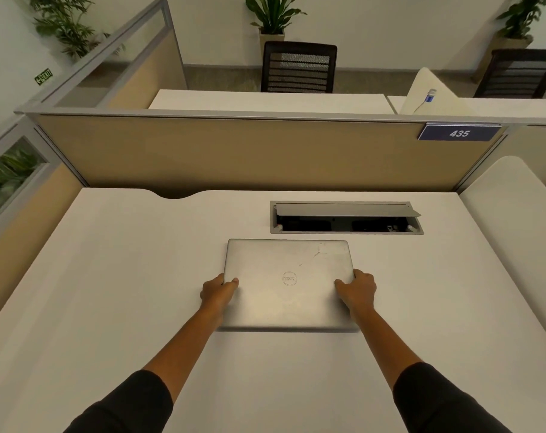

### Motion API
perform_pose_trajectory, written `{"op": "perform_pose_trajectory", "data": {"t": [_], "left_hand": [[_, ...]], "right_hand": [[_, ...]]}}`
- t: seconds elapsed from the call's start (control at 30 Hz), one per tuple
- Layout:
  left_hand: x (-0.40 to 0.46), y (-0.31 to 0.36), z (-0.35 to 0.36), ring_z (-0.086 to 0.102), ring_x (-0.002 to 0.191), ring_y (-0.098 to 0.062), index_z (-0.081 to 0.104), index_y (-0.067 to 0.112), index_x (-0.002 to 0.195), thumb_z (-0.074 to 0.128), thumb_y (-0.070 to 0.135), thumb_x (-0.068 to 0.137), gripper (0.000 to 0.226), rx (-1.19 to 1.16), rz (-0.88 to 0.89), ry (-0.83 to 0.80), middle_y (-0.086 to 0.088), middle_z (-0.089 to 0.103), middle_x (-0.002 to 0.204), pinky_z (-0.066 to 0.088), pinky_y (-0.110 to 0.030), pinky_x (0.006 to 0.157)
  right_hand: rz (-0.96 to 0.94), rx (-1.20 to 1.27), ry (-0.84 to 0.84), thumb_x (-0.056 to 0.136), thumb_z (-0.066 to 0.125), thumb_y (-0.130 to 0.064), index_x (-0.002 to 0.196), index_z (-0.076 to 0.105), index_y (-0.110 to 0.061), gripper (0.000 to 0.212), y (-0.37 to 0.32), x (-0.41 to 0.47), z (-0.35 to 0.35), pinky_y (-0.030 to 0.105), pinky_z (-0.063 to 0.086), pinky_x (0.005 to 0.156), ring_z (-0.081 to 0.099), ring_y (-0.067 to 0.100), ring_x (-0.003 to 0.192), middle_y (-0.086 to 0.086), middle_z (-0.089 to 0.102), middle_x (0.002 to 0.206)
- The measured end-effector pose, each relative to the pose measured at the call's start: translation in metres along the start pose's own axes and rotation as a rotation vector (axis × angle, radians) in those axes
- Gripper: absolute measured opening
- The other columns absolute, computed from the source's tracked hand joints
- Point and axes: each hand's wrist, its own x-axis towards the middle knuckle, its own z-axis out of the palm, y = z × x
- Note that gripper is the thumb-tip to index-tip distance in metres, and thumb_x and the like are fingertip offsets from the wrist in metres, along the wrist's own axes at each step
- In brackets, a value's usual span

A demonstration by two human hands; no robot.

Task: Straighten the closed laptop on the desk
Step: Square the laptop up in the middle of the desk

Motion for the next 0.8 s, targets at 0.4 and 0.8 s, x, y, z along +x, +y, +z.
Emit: {"op": "perform_pose_trajectory", "data": {"t": [0.4, 0.8], "left_hand": [[-0.002, 0.0, 0.002, 0.043, 0.152, -0.035, 0.043, 0.011, 0.159, 0.06, 0.031, 0.103, 0.061, 0.001, 0.01, 0.013, -0.011, 0.045, 0.166, 0.037, -0.045, 0.124], [0.008, -0.006, 0.002, 0.047, 0.148, -0.036, 0.045, 0.012, 0.157, 0.062, 0.036, 0.099, 0.065, 0.074, 0.028, -0.008, -0.012, 0.049, 0.162, 0.043, -0.049, 0.121]], "right_hand": [[-0.039, -0.04, 0.016, 0.089, 0.076, -0.027, 0.142, 0.055, 0.002, 0.064, 0.003, 0.002, 0.001, 0.051, 0.045, 0.113, 0.047, 0.041, 0.136, 0.022, 0.05, 0.142], [-0.052, -0.085, 0.01, 0.092, 0.075, -0.029, 0.145, 0.052, 0.001, 0.066, 0.002, -0.001, 0.001, 0.05, 0.043, 0.114, 0.045, 0.041, 0.138, 0.022, 0.049, 0.144]]}}
